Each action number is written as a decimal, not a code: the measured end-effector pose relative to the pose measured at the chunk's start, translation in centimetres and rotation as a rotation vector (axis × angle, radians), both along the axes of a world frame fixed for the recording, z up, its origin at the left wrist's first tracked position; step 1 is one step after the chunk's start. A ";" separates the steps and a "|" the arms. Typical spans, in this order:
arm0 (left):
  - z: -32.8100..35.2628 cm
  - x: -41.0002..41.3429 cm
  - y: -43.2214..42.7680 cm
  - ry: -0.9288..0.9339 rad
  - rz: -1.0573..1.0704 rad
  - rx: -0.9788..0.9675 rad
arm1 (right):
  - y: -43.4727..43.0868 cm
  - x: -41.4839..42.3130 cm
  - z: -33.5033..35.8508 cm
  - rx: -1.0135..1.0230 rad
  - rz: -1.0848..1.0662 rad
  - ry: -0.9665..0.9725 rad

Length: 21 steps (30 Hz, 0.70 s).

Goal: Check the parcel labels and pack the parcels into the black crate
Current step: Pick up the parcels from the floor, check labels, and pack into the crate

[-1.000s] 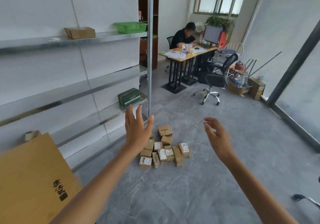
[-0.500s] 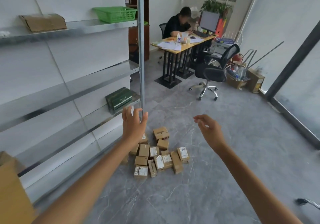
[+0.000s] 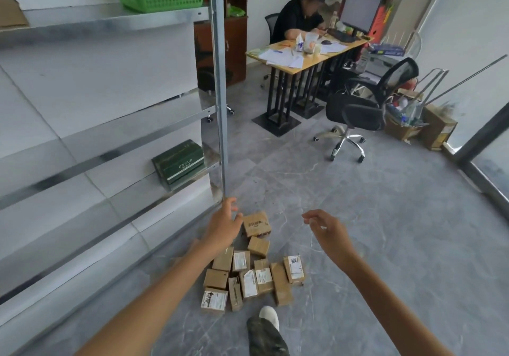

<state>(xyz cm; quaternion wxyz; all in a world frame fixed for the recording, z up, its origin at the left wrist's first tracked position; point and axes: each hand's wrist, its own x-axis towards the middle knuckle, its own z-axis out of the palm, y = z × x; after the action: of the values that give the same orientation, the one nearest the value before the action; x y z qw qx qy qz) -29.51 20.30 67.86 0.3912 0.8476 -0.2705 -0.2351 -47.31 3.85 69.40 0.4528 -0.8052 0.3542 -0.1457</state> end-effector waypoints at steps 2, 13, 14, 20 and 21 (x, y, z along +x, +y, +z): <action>-2.3 1.8 -2.9 0.051 0.035 0.052 | -3.4 2.0 -2.0 0.042 0.002 0.054; -20.7 10.4 -14.0 0.311 0.085 0.304 | -17.4 14.0 -19.3 0.236 -0.018 0.395; -23.4 11.5 -14.7 0.317 0.095 0.323 | -18.1 15.0 -22.0 0.249 -0.030 0.408; -46.7 17.2 -19.1 0.396 0.183 0.350 | -22.2 21.1 -45.1 0.296 -0.126 0.464; -51.2 18.2 -19.9 0.405 0.190 0.351 | -23.0 22.1 -49.7 0.291 -0.132 0.472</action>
<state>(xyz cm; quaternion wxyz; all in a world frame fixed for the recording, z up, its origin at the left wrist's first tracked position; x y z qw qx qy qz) -11.32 0.38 16.67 0.3047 0.8598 -0.0615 -0.4051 -25.21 -19.17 19.72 0.4583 -0.7185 0.5186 0.0692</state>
